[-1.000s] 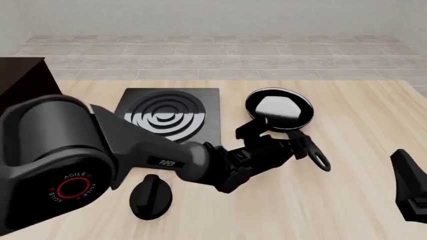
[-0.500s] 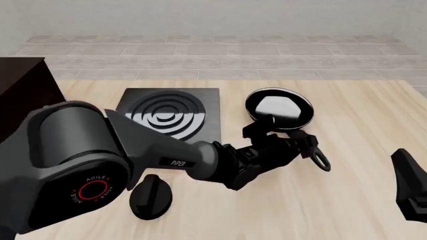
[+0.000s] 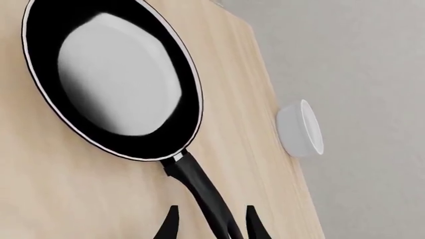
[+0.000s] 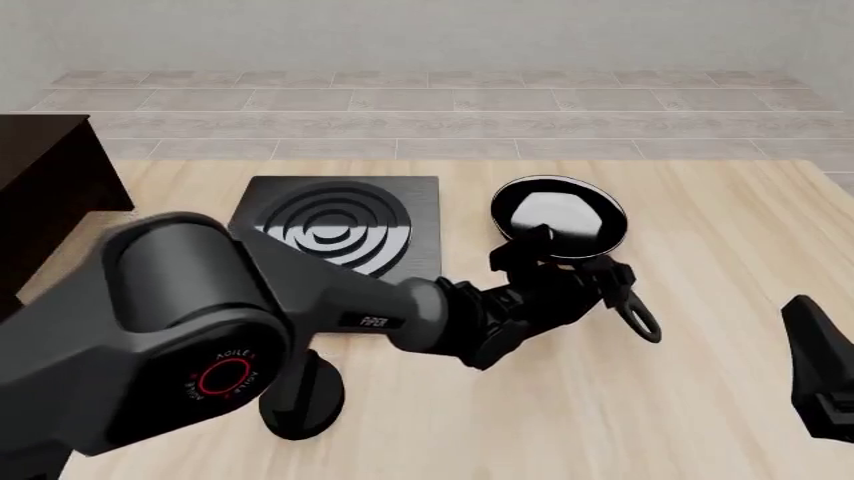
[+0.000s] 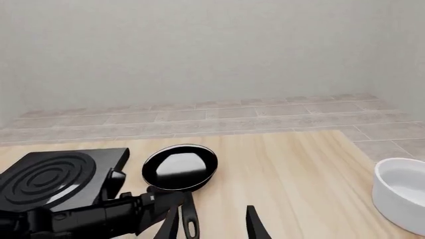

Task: Put the frying pan on top of the cabinet.

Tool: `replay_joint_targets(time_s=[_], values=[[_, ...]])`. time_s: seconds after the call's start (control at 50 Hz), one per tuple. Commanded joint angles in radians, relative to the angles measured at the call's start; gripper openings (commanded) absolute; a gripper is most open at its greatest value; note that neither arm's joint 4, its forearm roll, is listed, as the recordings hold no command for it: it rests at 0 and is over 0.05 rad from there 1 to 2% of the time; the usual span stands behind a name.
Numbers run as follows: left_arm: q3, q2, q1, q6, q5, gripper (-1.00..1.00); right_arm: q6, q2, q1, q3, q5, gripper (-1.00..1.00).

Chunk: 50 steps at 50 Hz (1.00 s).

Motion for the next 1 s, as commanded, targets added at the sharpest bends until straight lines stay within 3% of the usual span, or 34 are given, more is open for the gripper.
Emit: replay_joint_targets(time_s=[0.02,1.0], values=[[-0.037,0.030,0.006,-0.007,0.009,1.00,0.004,0.014,-0.001,0.000,-0.012,1.00],[-0.106,0.085,-0.012,-0.020,0.031,1.00,0.005,0.036,-0.005,0.000,-0.030,1.00]])
